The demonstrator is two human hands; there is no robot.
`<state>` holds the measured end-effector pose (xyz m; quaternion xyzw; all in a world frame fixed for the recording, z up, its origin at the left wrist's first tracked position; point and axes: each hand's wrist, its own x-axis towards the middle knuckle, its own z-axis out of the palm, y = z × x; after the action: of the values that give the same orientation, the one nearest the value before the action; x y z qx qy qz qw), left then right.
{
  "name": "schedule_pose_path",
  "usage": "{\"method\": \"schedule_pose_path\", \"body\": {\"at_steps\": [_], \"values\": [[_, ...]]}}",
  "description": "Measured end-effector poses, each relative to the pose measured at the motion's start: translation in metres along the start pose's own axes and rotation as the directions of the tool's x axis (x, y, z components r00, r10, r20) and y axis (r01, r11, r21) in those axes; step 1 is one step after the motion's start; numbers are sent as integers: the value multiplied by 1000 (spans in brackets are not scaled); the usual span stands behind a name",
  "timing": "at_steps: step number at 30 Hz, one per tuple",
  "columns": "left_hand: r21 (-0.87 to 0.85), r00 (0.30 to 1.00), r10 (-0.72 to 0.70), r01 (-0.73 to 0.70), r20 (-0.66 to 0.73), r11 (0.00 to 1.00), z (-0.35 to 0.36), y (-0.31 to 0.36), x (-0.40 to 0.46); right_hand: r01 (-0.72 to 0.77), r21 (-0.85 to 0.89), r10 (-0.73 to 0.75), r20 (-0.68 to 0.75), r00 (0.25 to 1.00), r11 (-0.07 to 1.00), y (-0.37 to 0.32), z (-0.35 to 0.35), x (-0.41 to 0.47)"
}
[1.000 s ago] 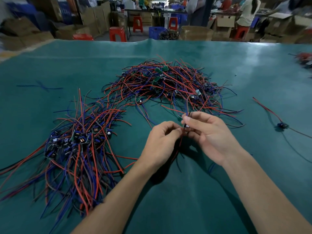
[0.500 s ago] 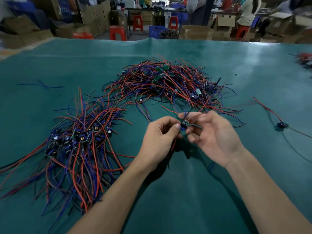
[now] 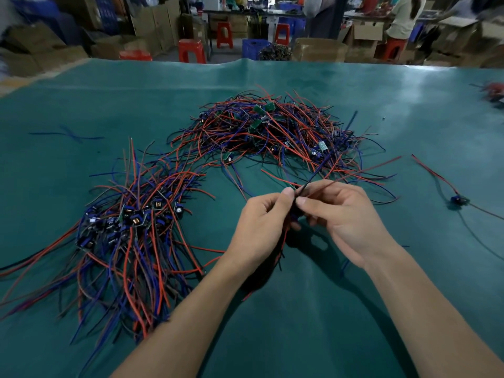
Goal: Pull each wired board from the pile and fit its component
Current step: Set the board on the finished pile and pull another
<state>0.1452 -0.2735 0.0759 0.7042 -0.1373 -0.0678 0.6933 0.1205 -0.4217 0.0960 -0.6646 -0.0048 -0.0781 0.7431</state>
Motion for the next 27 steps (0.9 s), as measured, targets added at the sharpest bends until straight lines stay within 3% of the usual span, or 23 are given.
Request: {"method": "schedule_pose_path", "body": {"at_steps": [7,15,20,24,27], "values": [[-19,999,18,-17,35,1000,-1,1,1,74,-132,-67,55,996,988,4,-2,0],[-98,987,73,-60,143,993,-3,1,0,7,21,-8,75,997,1000,-3,-8,1],[-49,985,47,-40,164,998,-4,0,1,67,-105,-71,-39,997,992,1,-6,4],[-19,989,38,-35,140,999,-3,-2,1,72,-74,-80,-109,991,995,2,-5,5],[-10,991,42,-41,127,999,-4,-4,2,7,4,-7,-26,1000,1000,2,-4,3]]}}
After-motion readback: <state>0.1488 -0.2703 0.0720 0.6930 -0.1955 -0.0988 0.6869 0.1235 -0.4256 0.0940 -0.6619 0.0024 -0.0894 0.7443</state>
